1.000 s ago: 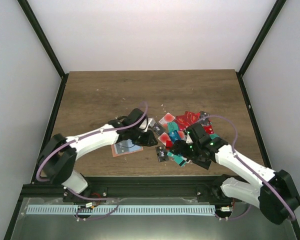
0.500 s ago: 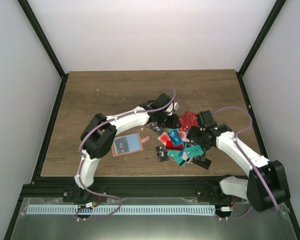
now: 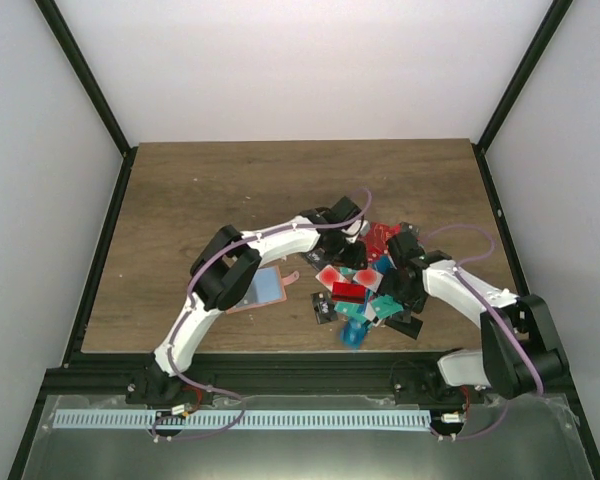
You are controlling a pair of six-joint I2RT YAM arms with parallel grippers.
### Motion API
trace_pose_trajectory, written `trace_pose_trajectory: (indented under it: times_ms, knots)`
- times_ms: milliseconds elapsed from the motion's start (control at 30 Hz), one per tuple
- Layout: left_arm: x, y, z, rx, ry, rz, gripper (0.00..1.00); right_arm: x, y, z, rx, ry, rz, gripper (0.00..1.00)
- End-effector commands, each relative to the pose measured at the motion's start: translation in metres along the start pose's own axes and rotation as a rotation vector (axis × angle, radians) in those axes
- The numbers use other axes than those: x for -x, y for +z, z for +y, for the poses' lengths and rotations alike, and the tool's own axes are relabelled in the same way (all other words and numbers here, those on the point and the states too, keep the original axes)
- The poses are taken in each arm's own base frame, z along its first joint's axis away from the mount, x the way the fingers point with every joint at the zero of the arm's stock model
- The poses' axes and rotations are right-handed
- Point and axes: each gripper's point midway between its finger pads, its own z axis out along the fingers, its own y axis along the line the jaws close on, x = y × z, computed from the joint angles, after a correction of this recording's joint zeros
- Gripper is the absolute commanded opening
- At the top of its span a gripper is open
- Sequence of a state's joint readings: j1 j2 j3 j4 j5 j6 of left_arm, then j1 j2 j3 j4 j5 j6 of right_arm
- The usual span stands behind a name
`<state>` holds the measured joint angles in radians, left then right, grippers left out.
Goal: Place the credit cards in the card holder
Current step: Pick up the credit card from the center of the board.
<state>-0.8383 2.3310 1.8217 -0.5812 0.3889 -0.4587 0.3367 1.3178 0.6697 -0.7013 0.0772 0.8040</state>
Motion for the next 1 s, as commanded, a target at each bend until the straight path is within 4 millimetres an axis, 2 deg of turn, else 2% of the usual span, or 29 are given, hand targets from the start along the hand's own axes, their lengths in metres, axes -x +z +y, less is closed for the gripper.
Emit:
trace_pose_trajectory:
  times_ms: [0,200,300,533,700,900,967]
  knots:
    - [-0.05,0.007,0.009,0.059,0.025,0.114,0.39,-0.026,0.014,0.003,0.041,-0.022,0.117,0.69]
    - [-0.089,0.003,0.013,0.069,0.03,0.153,0.38,-0.075,0.023,0.014,0.083,-0.056,0.264,0.68]
    - [-0.101,-0.005,0.011,0.061,0.025,0.149,0.38,-0.099,0.022,0.018,0.103,-0.067,0.32,0.68]
    - [-0.123,-0.024,0.004,0.003,-0.004,0.146,0.38,-0.109,0.003,0.027,0.172,-0.073,0.351,0.67]
    - [-0.124,-0.037,-0.008,-0.039,0.005,0.126,0.38,-0.105,-0.017,0.029,0.183,-0.109,0.346,0.7]
    - [-0.115,-0.06,-0.026,-0.073,0.019,0.073,0.38,-0.13,-0.032,0.023,0.225,-0.134,0.466,0.73]
    - [-0.111,-0.069,-0.034,-0.092,0.03,0.058,0.34,-0.139,-0.037,0.025,0.273,-0.128,0.499,0.73]
